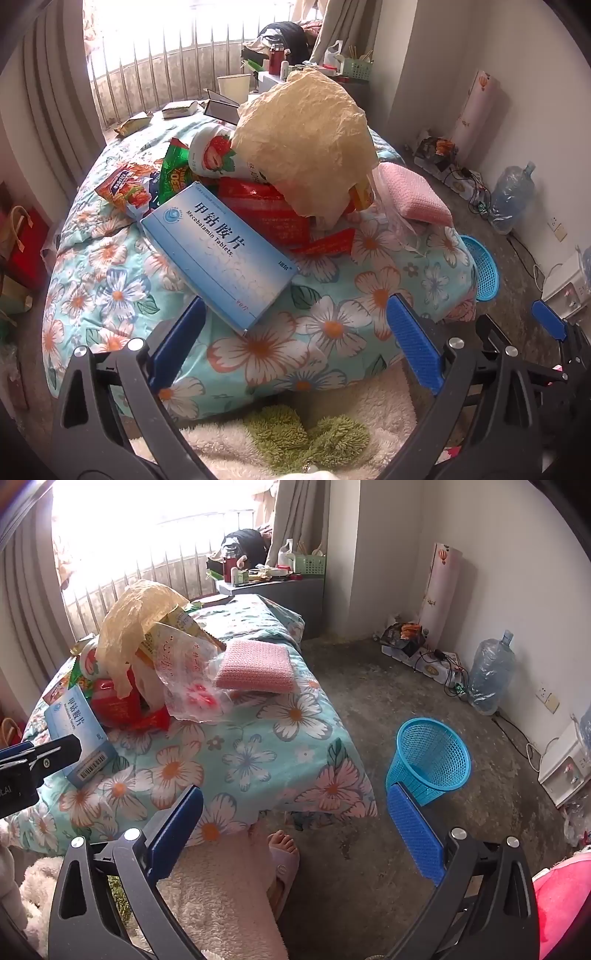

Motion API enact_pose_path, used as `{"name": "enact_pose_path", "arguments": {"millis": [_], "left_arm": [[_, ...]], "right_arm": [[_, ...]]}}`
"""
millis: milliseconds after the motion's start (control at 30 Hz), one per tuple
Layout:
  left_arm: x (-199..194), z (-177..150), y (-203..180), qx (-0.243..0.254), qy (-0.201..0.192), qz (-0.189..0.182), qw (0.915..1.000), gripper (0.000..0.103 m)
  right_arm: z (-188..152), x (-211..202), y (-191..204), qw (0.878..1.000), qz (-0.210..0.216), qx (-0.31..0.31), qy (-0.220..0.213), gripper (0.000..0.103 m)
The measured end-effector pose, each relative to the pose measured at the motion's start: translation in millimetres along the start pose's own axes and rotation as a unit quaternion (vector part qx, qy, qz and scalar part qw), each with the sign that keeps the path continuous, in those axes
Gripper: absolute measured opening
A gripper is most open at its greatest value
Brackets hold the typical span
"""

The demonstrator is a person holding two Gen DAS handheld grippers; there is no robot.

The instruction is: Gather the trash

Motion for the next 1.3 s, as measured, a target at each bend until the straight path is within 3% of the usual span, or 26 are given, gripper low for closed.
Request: {"name": "enact_pose_path", "arguments": {"millis": [1300], "left_arm": [[5.3, -4.8, 8.2, -0.008, 0.006, 0.007, 0.9999, 0.094]], "right_arm": [[0.1, -0.2, 0.9, 1.0, 0.009, 0.003, -0.003, 0.097]]}}
Point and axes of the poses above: each gripper's, at about its wrist camera, not at the fingertips, and x roughly the way its jaws point, y to its left, z to its top, the point moved 4 cm from there along x, roughly the way its jaws point, and after that the axes turned 3 degrees about z, right-handed, at the moved point
